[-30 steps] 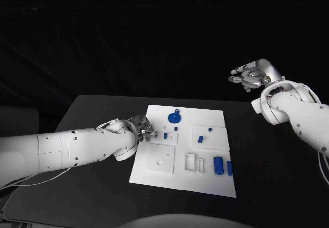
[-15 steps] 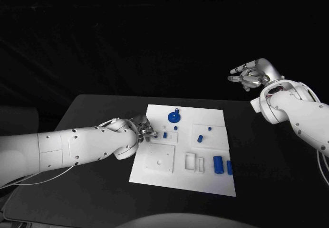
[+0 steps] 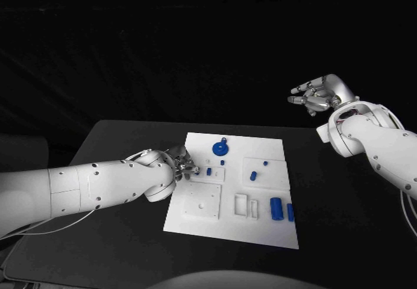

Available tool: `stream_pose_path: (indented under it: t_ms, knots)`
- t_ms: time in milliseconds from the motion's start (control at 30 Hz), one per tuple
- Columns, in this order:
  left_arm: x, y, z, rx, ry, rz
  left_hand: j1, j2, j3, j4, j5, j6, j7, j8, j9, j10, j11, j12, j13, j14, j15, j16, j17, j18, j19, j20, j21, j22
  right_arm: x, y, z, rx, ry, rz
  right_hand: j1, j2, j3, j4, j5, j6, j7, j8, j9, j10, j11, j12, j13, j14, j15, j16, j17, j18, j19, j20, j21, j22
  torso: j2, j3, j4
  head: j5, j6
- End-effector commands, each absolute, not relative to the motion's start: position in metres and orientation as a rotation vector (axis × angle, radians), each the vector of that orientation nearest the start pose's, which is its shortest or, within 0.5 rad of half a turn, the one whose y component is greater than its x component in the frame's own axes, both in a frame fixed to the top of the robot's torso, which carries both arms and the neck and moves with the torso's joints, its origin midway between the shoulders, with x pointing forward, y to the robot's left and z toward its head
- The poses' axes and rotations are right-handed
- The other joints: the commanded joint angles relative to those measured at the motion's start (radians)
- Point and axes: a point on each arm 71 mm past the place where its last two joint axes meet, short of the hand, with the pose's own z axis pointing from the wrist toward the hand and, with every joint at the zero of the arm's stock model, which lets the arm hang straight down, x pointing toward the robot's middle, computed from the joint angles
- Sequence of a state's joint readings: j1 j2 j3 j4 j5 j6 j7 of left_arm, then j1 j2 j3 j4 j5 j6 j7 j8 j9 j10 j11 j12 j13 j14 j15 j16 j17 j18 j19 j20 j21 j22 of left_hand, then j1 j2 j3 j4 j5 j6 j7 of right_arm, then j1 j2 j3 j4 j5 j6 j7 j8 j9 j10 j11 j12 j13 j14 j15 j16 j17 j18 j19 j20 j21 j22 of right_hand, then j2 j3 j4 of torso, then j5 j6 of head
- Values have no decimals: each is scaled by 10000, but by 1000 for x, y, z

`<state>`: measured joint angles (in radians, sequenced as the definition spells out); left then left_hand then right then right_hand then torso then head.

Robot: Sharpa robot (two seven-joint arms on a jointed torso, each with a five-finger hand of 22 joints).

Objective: Assemble the parts on the task board

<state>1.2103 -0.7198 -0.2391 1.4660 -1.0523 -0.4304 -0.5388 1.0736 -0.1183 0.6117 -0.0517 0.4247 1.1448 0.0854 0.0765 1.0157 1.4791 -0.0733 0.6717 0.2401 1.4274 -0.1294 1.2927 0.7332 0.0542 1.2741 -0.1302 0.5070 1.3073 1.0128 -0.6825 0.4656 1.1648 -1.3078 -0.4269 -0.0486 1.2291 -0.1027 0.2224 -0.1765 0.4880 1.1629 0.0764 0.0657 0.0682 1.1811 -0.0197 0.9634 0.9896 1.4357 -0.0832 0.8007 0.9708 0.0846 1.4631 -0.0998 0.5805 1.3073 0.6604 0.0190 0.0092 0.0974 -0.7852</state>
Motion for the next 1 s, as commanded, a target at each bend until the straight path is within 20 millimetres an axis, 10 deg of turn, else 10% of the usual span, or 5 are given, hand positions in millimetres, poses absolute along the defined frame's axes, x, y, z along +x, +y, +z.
stream_pose_path:
  t_ms: [33, 1000]
  knots:
    - [468, 191, -272, -4327, 20219, -3585, -45, 67, 455, -520, -2, 1466, -1151, 88, 11, 364, -145, 50, -9, 22, -28, 6, 6, 89, 10, 64, 51, 176, 565, -270, -136, 4216, 13316, 6850, -108, -8, -50, 10, 6, -47, 8, -34, -15, -48, -13, -25, -8, -59, -2, 36, 8, 69, 365, -19, 44, 675, -1, -1, 3, 6, -10]
    - [469, 189, -269, -4211, 19756, -3789, -86, 66, 537, -566, -5, 1489, -1152, 120, -50, 366, -135, 29, -24, 26, -22, -6, 35, 122, 5, 92, 48, 179, 566, -270, -137, 4270, 13335, 6867, -129, -4, -98, 82, 31, -56, 6, -36, -15, -54, -14, -31, -13, -58, -3, 38, 9, 69, 367, -18, 39, 673, 5, -4, 1, -3, 9]
